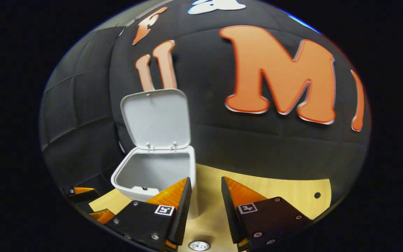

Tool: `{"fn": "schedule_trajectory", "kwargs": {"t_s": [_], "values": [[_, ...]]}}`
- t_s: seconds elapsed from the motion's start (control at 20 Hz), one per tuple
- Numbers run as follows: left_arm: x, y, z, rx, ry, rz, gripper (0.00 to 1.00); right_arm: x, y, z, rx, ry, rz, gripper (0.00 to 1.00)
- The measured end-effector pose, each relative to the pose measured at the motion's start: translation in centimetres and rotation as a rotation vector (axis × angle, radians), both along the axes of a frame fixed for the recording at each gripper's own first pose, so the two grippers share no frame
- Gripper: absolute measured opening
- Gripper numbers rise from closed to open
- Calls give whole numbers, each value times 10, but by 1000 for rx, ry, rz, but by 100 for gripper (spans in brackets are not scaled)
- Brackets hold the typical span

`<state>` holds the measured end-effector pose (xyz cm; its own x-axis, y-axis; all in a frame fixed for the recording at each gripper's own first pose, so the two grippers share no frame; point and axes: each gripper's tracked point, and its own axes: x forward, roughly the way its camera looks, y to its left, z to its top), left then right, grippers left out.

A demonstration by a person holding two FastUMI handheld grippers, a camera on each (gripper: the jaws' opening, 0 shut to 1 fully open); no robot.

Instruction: Press the lid of the desktop garbage bin to open it, pick up the crumpled paper on the desktop and throw it into the bin, then pick up the pop can on the desktop and drop it into the bin, and finally close the garbage bin lid.

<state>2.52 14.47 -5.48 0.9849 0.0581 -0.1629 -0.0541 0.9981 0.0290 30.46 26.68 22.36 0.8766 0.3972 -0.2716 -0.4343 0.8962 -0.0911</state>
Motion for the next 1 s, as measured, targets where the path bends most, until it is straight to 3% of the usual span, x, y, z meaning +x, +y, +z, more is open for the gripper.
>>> {"fn": "schedule_trajectory", "kwargs": {"t_s": [0.05, 0.4, 0.5, 0.65, 0.7, 0.8, 1.0], "values": [[4, -8, 1, 5, -3, -13, 95, -5, -26, -4, 15, 0, -41, 51], [19, -69, -18, -8, 12, -84, 95, -47, -185, -43, 120, -47, -364, 52], [18, -86, -36, -34, 39, -106, 95, -59, -225, -67, 98, -54, -449, 59], [13, -100, -69, -47, 87, -96, 95, -72, -256, -99, 96, -15, -514, 75], [10, -110, -78, -55, 95, -116, 95, -73, -261, -109, 105, 5, -527, 83], [4, -133, -96, -54, 122, -166, 95, -73, -265, -120, 129, 36, -534, 91], [-4, -164, -160, -20, 238, -209, 95, -70, -273, -119, 102, 16, -539, 94]]}}
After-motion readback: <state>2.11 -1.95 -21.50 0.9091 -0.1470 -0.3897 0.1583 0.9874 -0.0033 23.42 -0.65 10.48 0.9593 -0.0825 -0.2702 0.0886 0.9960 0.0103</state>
